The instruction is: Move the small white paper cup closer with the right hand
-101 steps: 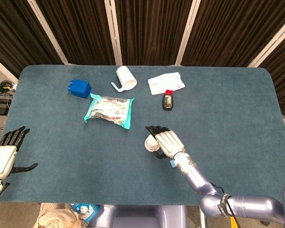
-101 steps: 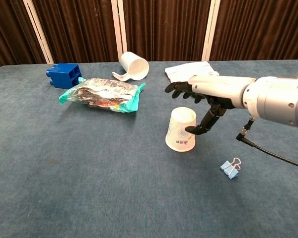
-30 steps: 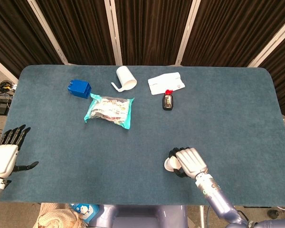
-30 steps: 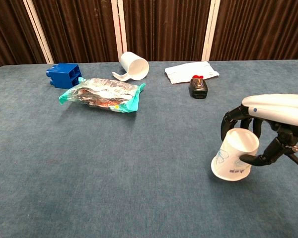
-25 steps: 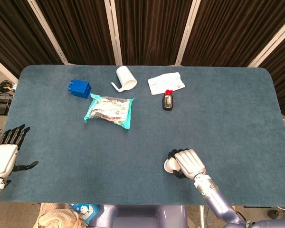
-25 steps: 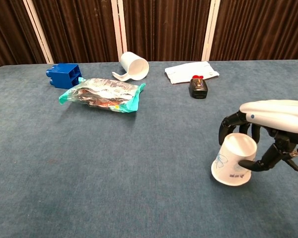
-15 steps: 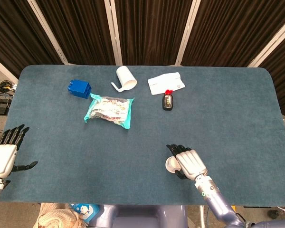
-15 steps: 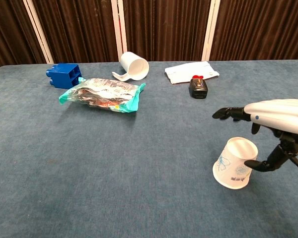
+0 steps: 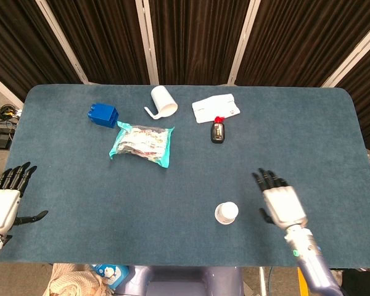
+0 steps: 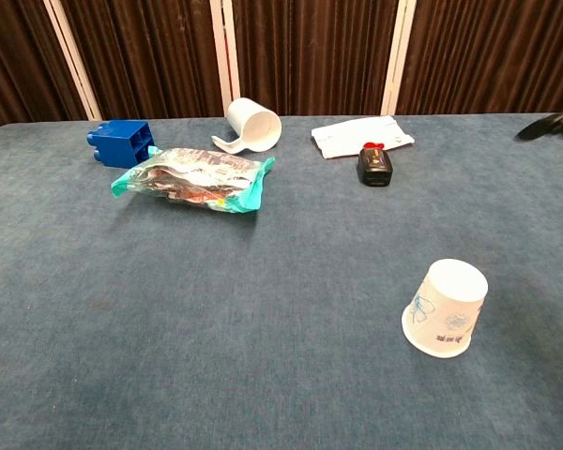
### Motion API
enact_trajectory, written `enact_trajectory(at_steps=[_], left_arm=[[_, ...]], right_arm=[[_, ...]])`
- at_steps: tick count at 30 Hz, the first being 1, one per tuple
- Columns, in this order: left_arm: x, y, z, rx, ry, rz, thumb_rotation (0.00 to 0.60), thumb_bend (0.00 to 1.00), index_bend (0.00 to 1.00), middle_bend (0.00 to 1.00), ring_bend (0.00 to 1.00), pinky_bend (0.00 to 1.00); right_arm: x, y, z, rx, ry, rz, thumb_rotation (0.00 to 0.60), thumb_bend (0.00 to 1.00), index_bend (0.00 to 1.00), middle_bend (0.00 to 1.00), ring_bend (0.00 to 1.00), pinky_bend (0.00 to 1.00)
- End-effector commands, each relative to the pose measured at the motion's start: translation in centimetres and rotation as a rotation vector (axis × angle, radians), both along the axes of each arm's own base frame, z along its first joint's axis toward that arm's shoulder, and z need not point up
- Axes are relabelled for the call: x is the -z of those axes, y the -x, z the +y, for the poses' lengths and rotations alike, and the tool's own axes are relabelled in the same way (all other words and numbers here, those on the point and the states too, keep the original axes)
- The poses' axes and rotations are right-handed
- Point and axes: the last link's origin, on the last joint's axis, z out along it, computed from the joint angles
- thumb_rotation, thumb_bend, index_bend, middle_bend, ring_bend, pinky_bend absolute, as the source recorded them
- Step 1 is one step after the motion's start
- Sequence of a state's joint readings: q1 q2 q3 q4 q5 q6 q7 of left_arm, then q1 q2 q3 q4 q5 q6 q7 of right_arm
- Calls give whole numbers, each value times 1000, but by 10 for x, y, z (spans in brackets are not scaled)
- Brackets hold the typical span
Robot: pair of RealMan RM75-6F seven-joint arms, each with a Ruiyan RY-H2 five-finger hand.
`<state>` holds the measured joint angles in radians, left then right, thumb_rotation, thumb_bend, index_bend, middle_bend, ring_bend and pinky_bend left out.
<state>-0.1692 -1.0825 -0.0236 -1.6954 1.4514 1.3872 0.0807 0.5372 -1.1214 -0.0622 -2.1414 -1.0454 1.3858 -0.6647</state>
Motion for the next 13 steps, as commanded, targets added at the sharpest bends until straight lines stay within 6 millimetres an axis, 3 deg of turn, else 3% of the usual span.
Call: enact_trajectory(at_steps=[1,6,13], left_arm=[[0,0,-3,8,-6,5,600,42,0,0,0,17],[-1,1,-5,17,-16,11,600,42,0,0,0,17],[-2,4,-9,18,-25,19,600,41,0,0,0,17]], right_arm=[[-36,40,19,40,158,-4,600,358,0,0,14,178],[-66,86,46,122,269,-61,600,359,0,0,0,165],[-90,128,75,201,348,-117,600,358,0,0,0,148]])
